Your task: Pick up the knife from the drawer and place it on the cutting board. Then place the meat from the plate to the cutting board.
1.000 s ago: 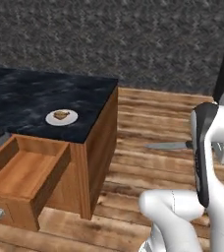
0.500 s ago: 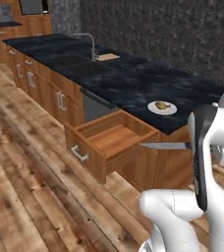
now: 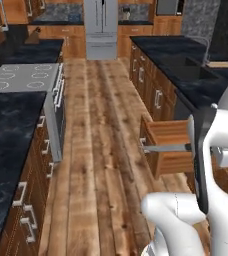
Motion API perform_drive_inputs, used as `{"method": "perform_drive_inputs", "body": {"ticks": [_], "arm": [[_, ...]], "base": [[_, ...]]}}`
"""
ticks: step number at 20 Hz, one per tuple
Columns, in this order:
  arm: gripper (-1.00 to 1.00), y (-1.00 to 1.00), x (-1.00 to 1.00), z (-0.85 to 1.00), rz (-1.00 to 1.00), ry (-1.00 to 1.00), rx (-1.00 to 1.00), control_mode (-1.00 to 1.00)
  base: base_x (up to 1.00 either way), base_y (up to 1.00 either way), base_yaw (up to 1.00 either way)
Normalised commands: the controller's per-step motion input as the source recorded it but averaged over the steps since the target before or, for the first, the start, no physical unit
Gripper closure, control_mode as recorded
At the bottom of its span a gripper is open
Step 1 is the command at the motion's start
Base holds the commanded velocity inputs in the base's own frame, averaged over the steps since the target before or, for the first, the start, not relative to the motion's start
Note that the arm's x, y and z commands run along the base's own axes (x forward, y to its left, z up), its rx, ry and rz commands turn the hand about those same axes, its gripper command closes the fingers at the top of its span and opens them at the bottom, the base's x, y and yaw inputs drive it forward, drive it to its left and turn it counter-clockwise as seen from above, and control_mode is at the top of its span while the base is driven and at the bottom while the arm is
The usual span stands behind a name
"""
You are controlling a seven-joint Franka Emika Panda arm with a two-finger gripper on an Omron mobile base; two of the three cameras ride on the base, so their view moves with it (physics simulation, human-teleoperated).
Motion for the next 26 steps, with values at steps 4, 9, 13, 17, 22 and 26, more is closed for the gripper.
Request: {"method": "perform_drive_inputs", "body": {"ticks": [4, 9, 13, 17, 22, 26], "arm": [[1.0, 0.0, 0.0, 0.0, 0.0, 0.0, 0.0, 1.0], [1.0, 0.0, 0.0, 0.0, 0.0, 0.0, 0.0, 1.0], [1.0, 0.0, 0.0, 0.0, 0.0, 0.0, 0.0, 1.0], [1.0, 0.0, 0.0, 0.0, 0.0, 0.0, 0.0, 1.0], [1.0, 0.0, 0.0, 0.0, 0.0, 0.0, 0.0, 1.0], [1.0, 0.0, 0.0, 0.0, 0.0, 0.0, 0.0, 1.0]], "base": [[-0.1, -1.0, 0.09], [-0.28, -1.0, 0.0], [-0.44, -1.0, -0.01], [-0.44, -1.0, -0.01], [-0.21, -1.0, 0.0], [-0.11, -1.0, 0.0]]}}
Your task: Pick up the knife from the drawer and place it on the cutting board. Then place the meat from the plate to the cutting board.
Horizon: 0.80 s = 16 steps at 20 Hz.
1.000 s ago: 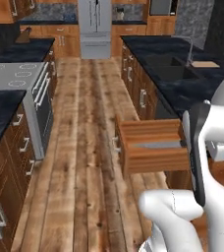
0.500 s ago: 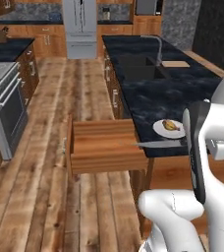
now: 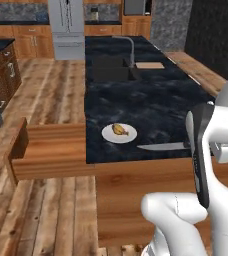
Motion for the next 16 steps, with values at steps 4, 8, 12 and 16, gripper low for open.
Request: {"method": "perform_drive_inputs", "body": {"ticks": [4, 8, 12, 16], "arm": [[1.0, 0.0, 0.0, 0.0, 0.0, 0.0, 0.0, 1.0], [1.0, 0.0, 0.0, 0.0, 0.0, 0.0, 0.0, 1.0], [1.0, 0.0, 0.0, 0.0, 0.0, 0.0, 0.0, 1.0], [1.0, 0.0, 0.0, 0.0, 0.0, 0.0, 0.0, 1.0]], "base": [[-0.04, -1.0, 0.0], [-0.04, -1.0, 0.0], [-0.04, -1.0, 0.0], [-0.02, -1.0, 0.0]]}}
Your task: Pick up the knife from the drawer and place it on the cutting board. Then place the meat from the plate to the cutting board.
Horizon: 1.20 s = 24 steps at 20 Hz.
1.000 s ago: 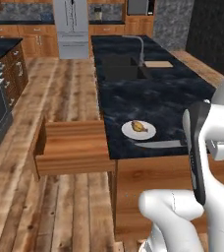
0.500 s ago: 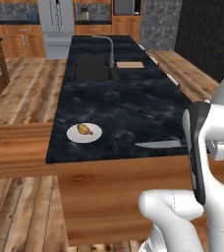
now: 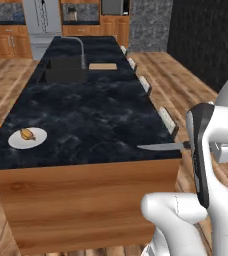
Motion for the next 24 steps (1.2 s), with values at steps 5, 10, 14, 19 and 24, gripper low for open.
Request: {"method": "perform_drive_inputs", "body": {"ticks": [5, 10, 14, 19, 24], "arm": [[1.0, 0.0, 0.0, 0.0, 0.0, 0.0, 0.0, 1.0], [1.0, 0.0, 0.0, 0.0, 0.0, 0.0, 0.0, 1.0], [1.0, 0.0, 0.0, 0.0, 0.0, 0.0, 0.0, 1.0], [1.0, 0.0, 0.0, 0.0, 0.0, 0.0, 0.0, 1.0], [1.0, 0.0, 0.0, 0.0, 0.0, 0.0, 0.0, 1.0]], "base": [[0.01, -1.0, 0.08], [0.11, -1.0, 0.33], [0.01, -0.72, 0.72], [0.0, -0.23, 0.94], [-0.04, 0.0, 1.0]]}}
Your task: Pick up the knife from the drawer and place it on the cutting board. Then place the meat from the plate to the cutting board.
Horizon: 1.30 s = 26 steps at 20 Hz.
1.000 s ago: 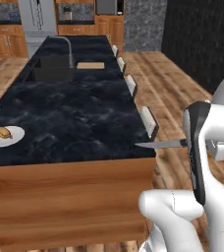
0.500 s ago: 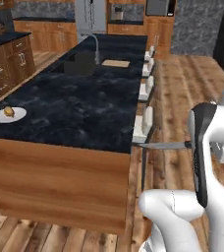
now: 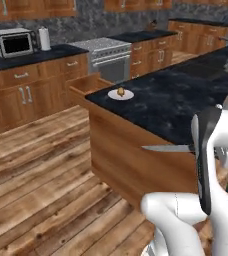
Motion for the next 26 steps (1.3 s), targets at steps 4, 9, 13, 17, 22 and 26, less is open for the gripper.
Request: {"method": "perform_drive_inputs", "body": {"ticks": [4, 9, 13, 17, 22, 26], "arm": [[1.0, 0.0, 0.0, 0.0, 0.0, 0.0, 0.0, 1.0], [1.0, 0.0, 0.0, 0.0, 0.0, 0.0, 0.0, 1.0], [1.0, 0.0, 0.0, 0.0, 0.0, 0.0, 0.0, 1.0], [1.0, 0.0, 0.0, 0.0, 0.0, 0.0, 0.0, 1.0], [1.0, 0.0, 0.0, 0.0, 0.0, 0.0, 0.0, 1.0], [1.0, 0.0, 0.0, 0.0, 0.0, 0.0, 0.0, 1.0]], "base": [[-0.31, -0.13, 0.98], [-0.68, -0.84, 0.43], [-1.0, -1.0, -0.01], [-1.0, -1.0, -0.06], [-0.71, -1.0, -0.01], [-0.18, -1.0, 0.05]]}}
